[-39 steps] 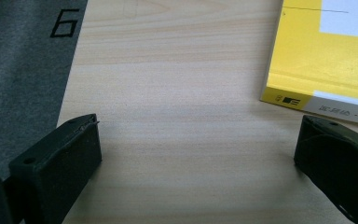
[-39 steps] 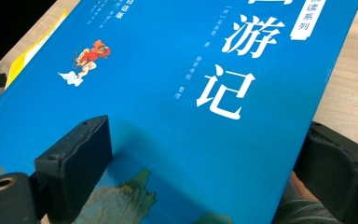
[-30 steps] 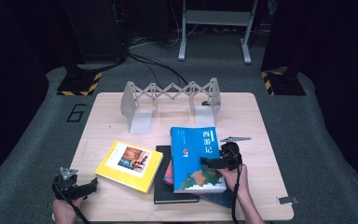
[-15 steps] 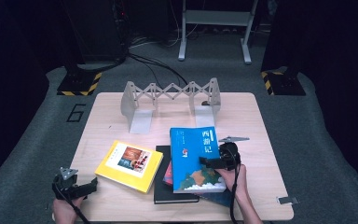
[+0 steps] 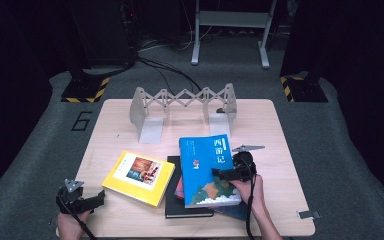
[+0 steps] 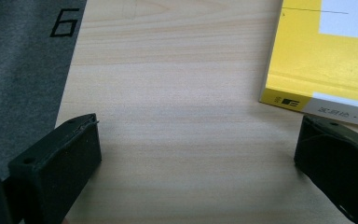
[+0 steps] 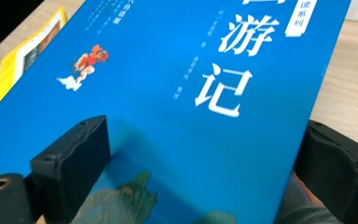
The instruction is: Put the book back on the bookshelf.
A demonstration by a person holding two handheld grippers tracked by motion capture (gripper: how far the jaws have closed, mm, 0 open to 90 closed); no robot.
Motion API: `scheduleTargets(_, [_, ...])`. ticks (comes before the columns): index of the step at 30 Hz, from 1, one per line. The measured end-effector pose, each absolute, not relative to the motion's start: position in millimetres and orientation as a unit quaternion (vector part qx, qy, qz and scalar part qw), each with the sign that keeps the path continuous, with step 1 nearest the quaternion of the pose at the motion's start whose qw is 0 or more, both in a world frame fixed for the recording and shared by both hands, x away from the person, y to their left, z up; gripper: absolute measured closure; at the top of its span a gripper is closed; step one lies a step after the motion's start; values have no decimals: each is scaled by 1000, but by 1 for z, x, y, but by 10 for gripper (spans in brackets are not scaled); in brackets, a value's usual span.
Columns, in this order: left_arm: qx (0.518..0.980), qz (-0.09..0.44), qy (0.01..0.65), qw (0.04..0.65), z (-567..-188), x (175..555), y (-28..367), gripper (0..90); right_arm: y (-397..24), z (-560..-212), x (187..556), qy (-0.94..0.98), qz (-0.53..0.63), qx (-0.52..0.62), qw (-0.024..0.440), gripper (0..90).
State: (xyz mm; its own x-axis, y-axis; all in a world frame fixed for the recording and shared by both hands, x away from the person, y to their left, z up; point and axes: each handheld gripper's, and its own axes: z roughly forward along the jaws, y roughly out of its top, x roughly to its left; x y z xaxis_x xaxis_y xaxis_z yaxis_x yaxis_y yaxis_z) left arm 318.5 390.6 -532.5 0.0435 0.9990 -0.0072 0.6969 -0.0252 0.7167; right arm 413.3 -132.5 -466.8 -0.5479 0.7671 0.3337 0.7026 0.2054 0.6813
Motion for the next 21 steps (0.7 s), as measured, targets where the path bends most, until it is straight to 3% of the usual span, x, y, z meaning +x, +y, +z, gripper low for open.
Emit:
scheduleTargets(10, [662,262,625,321,-512,319,387,2,-141,-468,402,785,415,459,18,80])
scheduleTargets(21, [714,233,561,347,-475,348,338,2,-142,-467,396,787,413,458,20,97])
